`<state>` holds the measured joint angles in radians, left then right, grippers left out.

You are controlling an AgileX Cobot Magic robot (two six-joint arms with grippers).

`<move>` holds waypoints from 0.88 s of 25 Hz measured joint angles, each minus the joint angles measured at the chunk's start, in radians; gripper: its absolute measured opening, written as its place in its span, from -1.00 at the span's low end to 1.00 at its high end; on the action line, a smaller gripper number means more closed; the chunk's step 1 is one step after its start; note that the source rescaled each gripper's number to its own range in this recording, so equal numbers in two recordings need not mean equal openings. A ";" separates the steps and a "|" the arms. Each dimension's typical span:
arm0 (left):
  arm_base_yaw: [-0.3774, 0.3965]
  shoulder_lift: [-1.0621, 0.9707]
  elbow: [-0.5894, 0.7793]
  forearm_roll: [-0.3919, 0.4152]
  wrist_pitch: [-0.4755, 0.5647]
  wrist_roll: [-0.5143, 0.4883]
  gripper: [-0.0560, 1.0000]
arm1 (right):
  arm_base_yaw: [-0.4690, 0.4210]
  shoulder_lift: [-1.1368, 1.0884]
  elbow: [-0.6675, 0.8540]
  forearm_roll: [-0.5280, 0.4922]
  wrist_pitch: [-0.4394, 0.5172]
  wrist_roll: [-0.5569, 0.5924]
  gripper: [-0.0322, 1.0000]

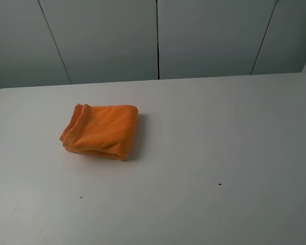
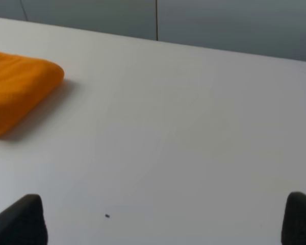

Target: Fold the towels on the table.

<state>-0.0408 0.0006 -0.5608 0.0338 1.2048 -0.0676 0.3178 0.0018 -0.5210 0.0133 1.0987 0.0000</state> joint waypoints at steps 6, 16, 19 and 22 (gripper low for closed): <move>0.000 0.000 0.036 -0.016 -0.092 0.052 0.99 | 0.000 0.000 0.009 0.000 0.000 -0.011 1.00; 0.000 0.000 0.049 -0.016 -0.115 0.068 0.99 | -0.064 -0.002 0.009 0.000 0.000 -0.011 1.00; 0.000 0.000 0.049 -0.016 -0.115 0.068 0.99 | -0.167 -0.002 0.009 0.000 0.000 -0.013 1.00; 0.000 0.000 0.049 -0.016 -0.115 0.068 0.99 | -0.263 -0.002 0.009 0.000 0.000 -0.013 1.00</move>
<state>-0.0408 0.0006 -0.5118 0.0176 1.0894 0.0000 0.0553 -0.0005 -0.5117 0.0133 1.0985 -0.0129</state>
